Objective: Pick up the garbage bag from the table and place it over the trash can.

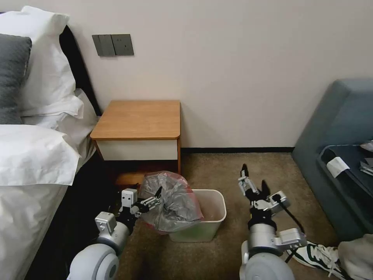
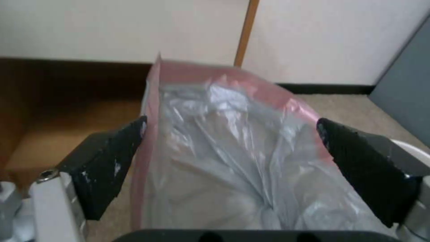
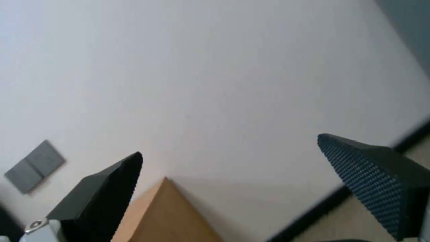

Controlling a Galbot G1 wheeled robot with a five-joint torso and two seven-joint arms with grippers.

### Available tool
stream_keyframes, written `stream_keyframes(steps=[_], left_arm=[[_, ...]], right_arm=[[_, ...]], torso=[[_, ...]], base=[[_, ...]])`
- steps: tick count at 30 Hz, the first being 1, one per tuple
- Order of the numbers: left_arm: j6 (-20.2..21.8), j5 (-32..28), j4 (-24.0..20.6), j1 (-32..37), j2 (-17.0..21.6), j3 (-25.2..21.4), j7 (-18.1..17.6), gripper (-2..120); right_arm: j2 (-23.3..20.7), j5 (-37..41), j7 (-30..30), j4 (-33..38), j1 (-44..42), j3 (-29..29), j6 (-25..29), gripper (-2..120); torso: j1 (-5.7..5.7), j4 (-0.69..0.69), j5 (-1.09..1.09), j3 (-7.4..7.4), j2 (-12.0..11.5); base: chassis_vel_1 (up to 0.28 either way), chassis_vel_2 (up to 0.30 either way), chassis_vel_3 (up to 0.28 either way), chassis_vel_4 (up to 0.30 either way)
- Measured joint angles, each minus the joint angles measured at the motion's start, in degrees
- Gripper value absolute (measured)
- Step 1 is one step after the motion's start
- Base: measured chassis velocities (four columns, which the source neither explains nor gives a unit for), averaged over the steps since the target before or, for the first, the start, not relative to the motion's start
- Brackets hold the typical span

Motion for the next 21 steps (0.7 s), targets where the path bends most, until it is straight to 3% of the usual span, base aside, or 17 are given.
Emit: stream_keyframes(steps=[4,12,21], left_arm=[[0.77,0.15,0.78,0.21,-0.52,0.58,0.06,100],[3.4,2.11,2.52,-0.17,-2.83,2.28,-1.93,100],[2.69,2.1,2.13,0.16,-4.31,2.51,-2.89,100]], right_arm=[[-0.82,-5.55,-2.9,-2.57,1.46,1.19,2.2,100],[-1.37,-5.28,-3.07,-3.99,1.81,0.61,3.07,100],[-1.08,-5.13,-3.08,-4.55,1.36,-0.14,3.69,100]], torso=[[0.0,0.01,0.01,0.0,0.0],[0.0,0.01,0.0,0.0,0.0],[0.0,0.0,-0.01,0.0,0.0]], base=[[0.0,0.0,0.0,0.0],[0.0,0.0,0.0,0.0],[0.0,0.0,0.0,0.0]])
